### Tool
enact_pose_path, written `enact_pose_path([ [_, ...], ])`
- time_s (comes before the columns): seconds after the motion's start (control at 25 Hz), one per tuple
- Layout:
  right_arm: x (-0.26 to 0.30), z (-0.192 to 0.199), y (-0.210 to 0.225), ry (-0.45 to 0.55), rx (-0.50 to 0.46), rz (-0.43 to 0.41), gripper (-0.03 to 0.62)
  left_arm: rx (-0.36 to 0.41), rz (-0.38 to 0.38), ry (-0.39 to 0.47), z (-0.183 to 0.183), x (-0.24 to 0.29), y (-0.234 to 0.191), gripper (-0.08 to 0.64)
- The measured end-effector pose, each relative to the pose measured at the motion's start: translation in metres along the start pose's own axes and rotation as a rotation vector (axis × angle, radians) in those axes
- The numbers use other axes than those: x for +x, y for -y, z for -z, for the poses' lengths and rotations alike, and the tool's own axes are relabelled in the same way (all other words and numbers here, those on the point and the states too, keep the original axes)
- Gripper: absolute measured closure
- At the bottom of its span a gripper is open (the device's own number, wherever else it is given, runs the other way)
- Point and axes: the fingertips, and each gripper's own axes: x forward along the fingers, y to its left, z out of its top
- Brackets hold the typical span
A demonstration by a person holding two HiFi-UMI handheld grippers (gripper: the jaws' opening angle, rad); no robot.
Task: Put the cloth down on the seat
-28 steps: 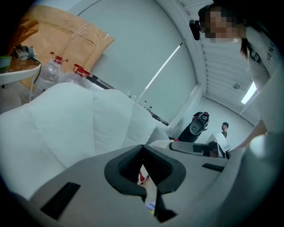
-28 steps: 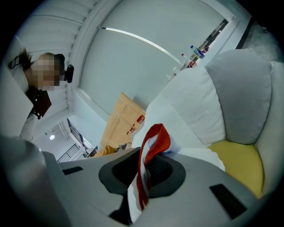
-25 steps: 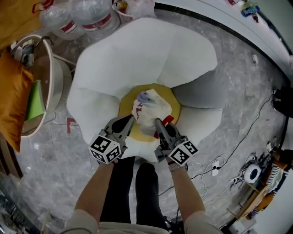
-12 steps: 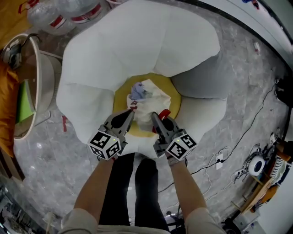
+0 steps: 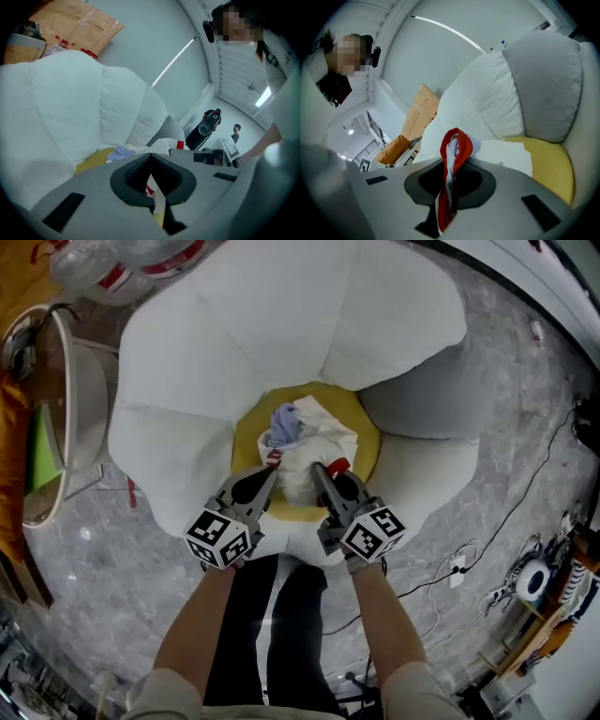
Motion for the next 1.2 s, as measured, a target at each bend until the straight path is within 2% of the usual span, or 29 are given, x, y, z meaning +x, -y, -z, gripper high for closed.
enact_pose_path([
  [0.48,0.017,0.018,0.030,-0.013,0.009,0.021,0.538,0.026,0.001,0.004,0.018,0.012,-0.017,0.546],
  [1.04,0.032,0.032,0.048,-0.093,-0.139,0.059,0.538,0.005,-0.028,0.048,0.034,0.018,-0.026,0.546],
  [1.2,0.034,0.036,0.053,-0.095,-0.157,0.081,0.538,0.025,-0.031,0.046,0.041,0.016,-0.022,0.546],
])
